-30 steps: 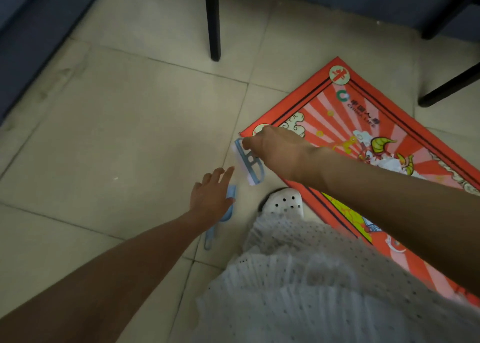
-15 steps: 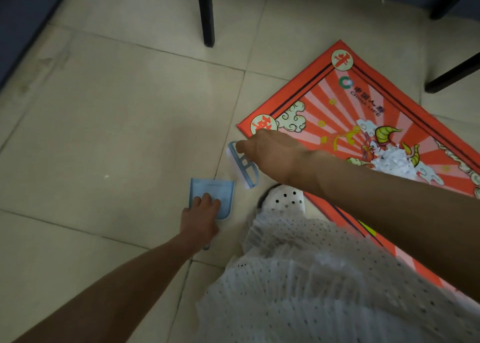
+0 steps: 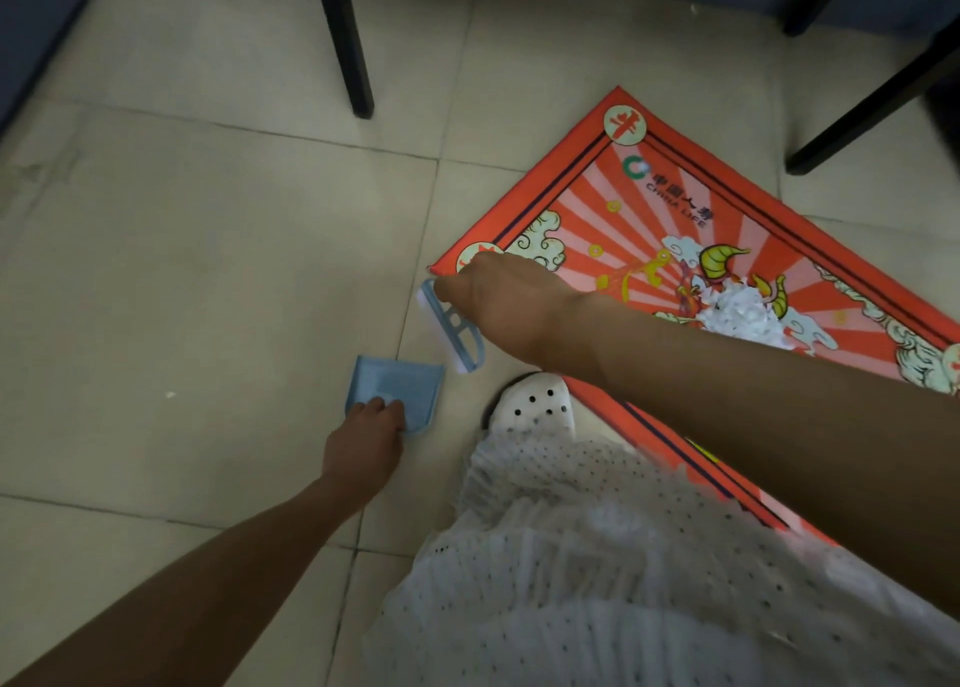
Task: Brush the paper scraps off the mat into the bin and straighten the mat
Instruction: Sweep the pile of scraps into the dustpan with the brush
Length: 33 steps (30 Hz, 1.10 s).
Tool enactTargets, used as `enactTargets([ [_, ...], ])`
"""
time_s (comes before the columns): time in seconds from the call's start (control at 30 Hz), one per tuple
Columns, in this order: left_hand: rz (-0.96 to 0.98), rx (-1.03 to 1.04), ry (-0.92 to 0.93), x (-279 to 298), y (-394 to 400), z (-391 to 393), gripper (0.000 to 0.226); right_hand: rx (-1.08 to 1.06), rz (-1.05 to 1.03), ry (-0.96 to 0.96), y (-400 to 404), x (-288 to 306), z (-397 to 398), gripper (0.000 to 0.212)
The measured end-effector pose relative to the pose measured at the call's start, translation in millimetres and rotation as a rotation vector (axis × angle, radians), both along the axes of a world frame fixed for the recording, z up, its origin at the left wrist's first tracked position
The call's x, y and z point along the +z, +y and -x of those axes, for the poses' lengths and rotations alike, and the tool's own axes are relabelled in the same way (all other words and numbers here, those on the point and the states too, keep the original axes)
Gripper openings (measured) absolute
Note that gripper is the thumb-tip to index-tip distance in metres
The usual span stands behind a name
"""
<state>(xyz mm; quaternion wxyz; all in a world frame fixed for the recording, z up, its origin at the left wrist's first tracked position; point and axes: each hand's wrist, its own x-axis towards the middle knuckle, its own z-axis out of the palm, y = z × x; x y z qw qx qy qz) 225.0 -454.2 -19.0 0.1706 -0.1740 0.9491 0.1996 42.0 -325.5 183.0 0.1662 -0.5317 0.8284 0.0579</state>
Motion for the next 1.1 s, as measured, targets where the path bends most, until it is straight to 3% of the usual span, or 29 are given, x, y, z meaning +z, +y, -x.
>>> enactTargets([
  [0.37, 0.106, -0.074, 0.229, 69.9, 19.6, 73.7, 0.006, -0.067, 0.023, 0.125, 34.1, 49.4, 19.0, 0.034],
  [0.63, 0.139, -0.238, 0.388, 124.4, 67.3, 130.4, 0.009, -0.195, 0.007, 0.268, 112.0, 102.2, 48.8, 0.043],
  [0.87, 0.146, -0.404, 0.41, 154.1, 129.2, 172.0, 0.006, -0.335, 0.032, 0.338, 179.5, 117.0, 69.1, 0.041],
  [1.1, 0.159, -0.574, 0.39, 147.4, 188.1, 198.5, 0.005, -0.451, -0.019, 0.342, 247.1, 116.0, 79.8, 0.04],
])
